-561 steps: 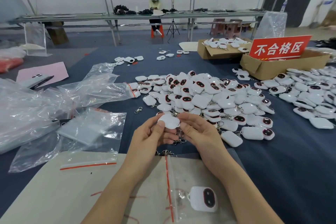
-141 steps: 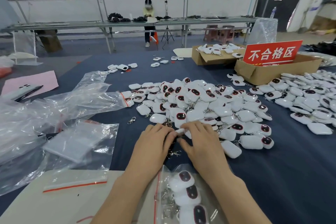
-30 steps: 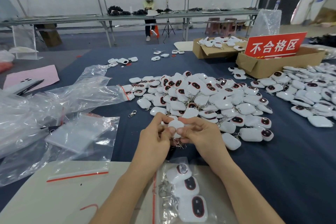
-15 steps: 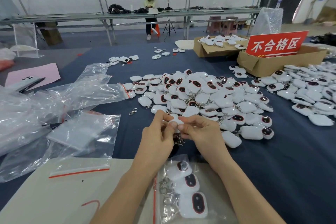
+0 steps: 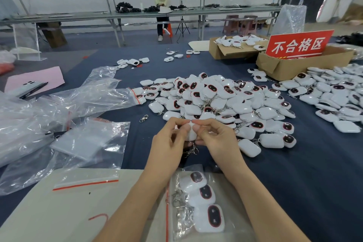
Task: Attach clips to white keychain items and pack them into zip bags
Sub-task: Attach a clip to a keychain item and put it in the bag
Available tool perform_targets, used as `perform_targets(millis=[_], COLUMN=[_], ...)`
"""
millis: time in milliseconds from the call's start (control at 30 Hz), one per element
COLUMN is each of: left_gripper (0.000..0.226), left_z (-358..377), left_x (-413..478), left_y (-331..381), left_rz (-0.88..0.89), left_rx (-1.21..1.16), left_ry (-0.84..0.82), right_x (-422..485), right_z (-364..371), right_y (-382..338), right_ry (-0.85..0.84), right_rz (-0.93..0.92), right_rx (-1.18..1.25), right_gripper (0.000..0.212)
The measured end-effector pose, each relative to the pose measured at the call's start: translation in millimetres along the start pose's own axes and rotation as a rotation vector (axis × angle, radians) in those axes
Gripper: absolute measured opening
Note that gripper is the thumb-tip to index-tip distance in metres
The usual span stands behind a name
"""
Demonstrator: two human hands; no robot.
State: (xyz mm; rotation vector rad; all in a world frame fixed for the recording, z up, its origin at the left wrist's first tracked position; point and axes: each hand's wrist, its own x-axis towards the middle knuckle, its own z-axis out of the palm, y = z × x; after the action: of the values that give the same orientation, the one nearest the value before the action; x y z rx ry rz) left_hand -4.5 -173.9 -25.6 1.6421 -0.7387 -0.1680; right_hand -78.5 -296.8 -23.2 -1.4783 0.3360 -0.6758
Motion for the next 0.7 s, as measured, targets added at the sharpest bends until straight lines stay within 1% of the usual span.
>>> perform_targets(millis=[33, 100, 200, 267, 333, 433, 567, 700], left_gripper=[0.022, 0.034, 0.046, 0.047, 0.046, 0.045, 0.042, 0.038], left_z=[1, 1, 1, 1, 0, -1, -1, -2], left_x=[1, 1, 0, 2, 2, 2, 2, 3], left_y=[-1, -1, -2, -2, -1, 1, -2, -3], left_rz=[-0.018, -0.022, -0.016, -0.029, -0.038, -0.056, -0.102, -0.109], left_rx=[-0.023, 0.014, 0.094, 0.114, 0.112, 0.07, 0.087, 0.077], left_ry=[0.006, 0.006, -0.062, -0.079, -0.064, -0.041, -0.023, -0.007], right_x=[0, 1, 2, 3, 3, 4, 3, -1], right_z=[0, -1, -3, -4, -5, -6, -4, 0], right_y=[0, 1, 3, 6, 9, 13, 14, 12], right_ry=[-0.003, -0.017, 0.003, -0.002, -0.064, -0.127, -0.14, -0.09], right_rz=[-0.007, -0.01, -0.008, -0.02, -0.03, -0.03, -0.1, -0.153], right_rx=[0.013, 0.024, 0.009, -0.043, -0.134, -0.274, -0.496, -0.539], right_gripper=[0.023, 0.029, 0.038, 0.037, 0.035, 0.046, 0.05, 0.047])
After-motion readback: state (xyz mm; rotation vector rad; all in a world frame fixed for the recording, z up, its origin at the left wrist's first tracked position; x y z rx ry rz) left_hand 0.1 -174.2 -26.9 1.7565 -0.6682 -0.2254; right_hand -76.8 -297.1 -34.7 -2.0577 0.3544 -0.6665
